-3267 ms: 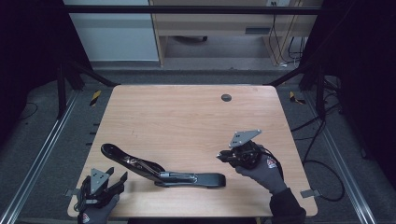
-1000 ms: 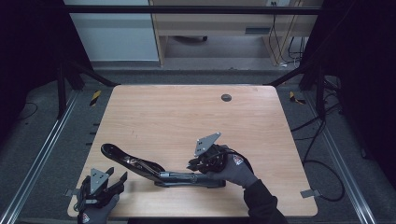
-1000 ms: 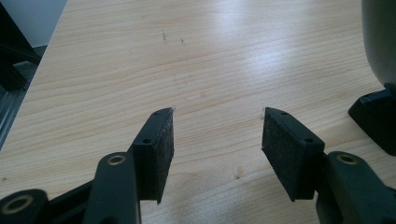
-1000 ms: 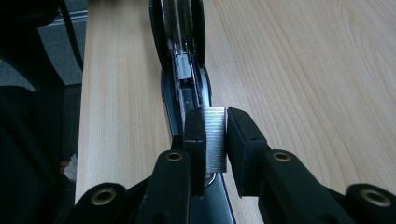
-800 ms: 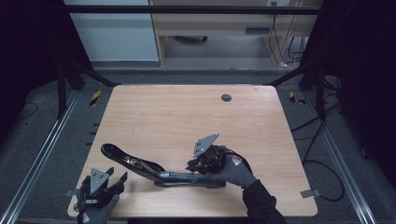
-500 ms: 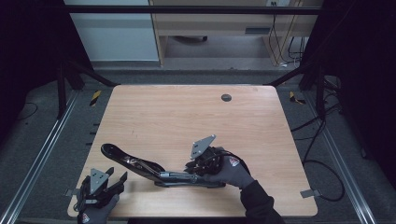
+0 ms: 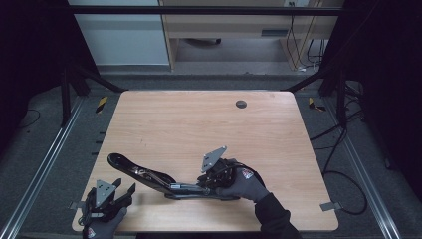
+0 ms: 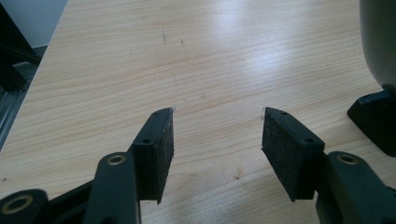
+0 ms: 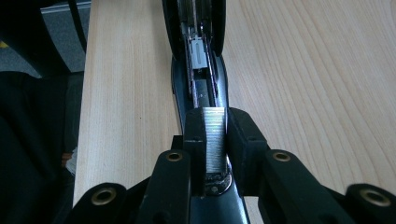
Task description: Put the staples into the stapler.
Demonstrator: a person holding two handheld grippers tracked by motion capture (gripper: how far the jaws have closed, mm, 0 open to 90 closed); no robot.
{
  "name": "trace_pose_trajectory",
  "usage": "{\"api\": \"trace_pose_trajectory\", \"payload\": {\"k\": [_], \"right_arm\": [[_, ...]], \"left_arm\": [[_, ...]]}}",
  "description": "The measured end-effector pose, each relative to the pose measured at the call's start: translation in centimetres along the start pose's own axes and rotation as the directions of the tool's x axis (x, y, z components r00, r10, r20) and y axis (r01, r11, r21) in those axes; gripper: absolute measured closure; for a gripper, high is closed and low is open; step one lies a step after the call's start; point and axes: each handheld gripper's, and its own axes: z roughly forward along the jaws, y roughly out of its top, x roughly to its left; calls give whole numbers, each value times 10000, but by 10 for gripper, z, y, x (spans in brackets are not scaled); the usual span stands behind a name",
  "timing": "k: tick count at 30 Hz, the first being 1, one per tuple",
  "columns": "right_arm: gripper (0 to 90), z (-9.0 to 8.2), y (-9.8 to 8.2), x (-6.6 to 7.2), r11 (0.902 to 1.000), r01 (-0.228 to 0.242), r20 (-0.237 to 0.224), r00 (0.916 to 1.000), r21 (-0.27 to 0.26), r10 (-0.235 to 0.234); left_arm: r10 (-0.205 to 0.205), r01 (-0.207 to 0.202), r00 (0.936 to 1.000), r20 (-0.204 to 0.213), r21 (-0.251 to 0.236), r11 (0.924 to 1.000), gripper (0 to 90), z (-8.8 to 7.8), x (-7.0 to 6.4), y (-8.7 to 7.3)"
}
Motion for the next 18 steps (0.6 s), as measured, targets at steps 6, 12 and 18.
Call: {"api": "trace_pose_trajectory", "payload": {"k": [6,12,18], "right_arm": [[782,3,-2,-1,9998,11,-11,10000,188,-10],[782,4,-2,-1,9997,67,-38,10000,228,-66],[783,7,-3,-1,9993,110,-3,9999,355,-109]], "left_arm": [[1,-1,10000,12,2,10000,434,0,0,0],[-1,1,10000,8,4,10000,433,0,0,0],[-8,8,10000,8,-36,10000,434,-1,0,0]]}}
